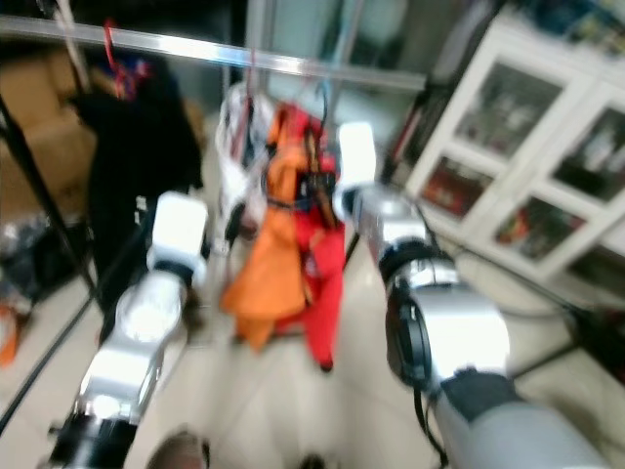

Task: Hang hanger

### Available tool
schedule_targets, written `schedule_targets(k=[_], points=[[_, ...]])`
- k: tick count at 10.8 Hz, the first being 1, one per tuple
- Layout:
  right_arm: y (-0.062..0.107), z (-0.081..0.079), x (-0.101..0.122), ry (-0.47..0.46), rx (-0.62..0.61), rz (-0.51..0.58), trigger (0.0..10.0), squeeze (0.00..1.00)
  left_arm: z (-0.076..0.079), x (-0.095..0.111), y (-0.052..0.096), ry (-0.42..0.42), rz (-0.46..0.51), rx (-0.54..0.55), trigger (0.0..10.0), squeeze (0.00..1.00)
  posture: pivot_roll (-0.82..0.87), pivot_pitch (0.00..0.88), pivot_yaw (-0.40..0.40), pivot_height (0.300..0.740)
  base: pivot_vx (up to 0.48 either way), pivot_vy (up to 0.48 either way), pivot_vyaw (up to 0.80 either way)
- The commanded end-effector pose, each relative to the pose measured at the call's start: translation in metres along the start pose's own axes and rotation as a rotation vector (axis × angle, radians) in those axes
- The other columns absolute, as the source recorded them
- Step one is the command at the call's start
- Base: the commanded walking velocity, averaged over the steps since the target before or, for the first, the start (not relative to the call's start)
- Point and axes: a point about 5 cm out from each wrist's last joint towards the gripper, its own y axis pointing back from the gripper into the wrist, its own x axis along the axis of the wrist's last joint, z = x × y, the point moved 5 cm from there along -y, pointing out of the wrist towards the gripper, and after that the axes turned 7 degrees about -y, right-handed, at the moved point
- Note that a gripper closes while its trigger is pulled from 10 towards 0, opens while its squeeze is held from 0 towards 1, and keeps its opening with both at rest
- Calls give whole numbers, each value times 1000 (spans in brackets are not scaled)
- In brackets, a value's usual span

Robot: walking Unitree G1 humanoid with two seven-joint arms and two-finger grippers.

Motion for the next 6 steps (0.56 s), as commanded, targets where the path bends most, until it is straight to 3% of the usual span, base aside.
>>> schedule_targets(k=[1, 4, 6], points=[[3, 8, 30, 7, -31, 106, 0, 0, 8, 3, -1, -2, 5, -19, 10000, 0, 220, 40, -158, 740, 0, 0, 0], [12, 30, 41, -132, -125, 256, 0, 0, 4, 4, -1, -51, 9, -19, 10000, 0, 222, 34, -133, 740, 0, 0, 0], [15, 36, 23, -164, -152, 267, 0, 0, -2, 2, 0, -83, 9, -27, 10000, 0, 218, 33, -93, 740, 0, 0, 0]])
